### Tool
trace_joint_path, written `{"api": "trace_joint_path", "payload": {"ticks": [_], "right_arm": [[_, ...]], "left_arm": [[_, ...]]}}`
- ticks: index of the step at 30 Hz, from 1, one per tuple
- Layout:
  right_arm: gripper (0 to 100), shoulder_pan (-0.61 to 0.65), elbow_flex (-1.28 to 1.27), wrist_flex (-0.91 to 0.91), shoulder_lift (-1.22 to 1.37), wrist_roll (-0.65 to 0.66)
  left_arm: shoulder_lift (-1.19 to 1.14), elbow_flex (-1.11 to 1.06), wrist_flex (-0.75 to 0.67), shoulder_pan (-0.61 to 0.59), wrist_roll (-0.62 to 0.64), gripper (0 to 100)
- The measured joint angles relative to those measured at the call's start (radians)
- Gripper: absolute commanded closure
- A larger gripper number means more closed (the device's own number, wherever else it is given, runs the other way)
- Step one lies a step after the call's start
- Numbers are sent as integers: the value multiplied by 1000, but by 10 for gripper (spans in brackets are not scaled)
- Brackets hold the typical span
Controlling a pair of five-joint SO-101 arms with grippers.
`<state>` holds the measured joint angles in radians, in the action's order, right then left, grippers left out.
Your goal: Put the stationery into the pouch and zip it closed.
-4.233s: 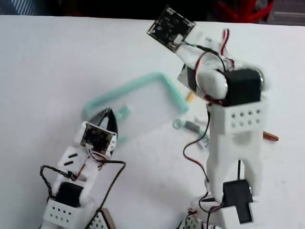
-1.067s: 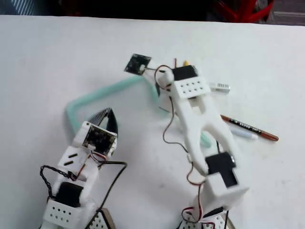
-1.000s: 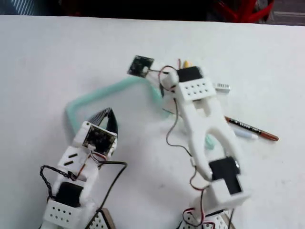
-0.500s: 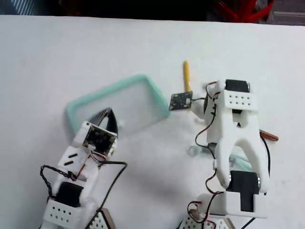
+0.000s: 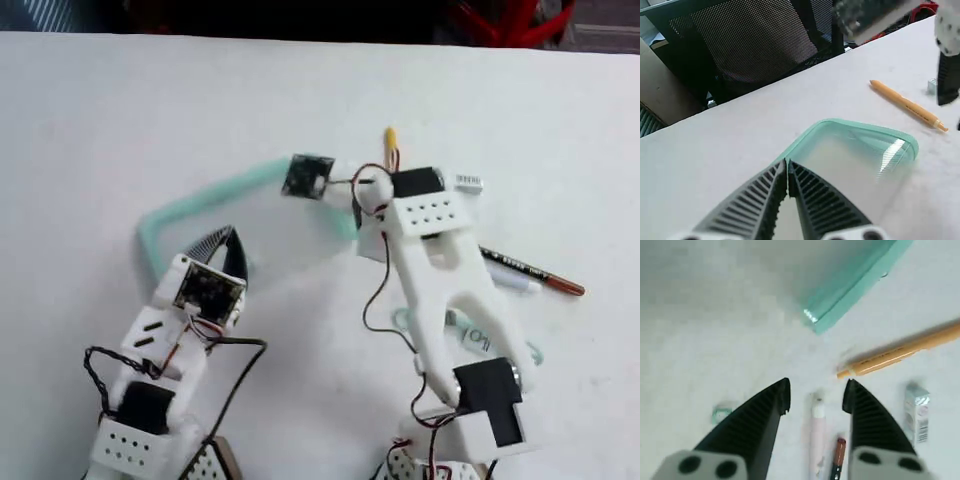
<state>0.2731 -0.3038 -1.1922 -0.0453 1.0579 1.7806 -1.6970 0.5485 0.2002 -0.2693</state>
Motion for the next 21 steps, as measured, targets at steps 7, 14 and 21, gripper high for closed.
{"api": "trace_joint_path", "payload": {"ticks": [7,14,21], "right_arm": [[700,94,-54,189,115,-64],[698,81,-55,262,210,-64],[698,55,-55,262,213,-64]], "left_arm": [[0,0,0,0,0,975],[0,0,0,0,0,975],[0,0,0,0,0,975]]}}
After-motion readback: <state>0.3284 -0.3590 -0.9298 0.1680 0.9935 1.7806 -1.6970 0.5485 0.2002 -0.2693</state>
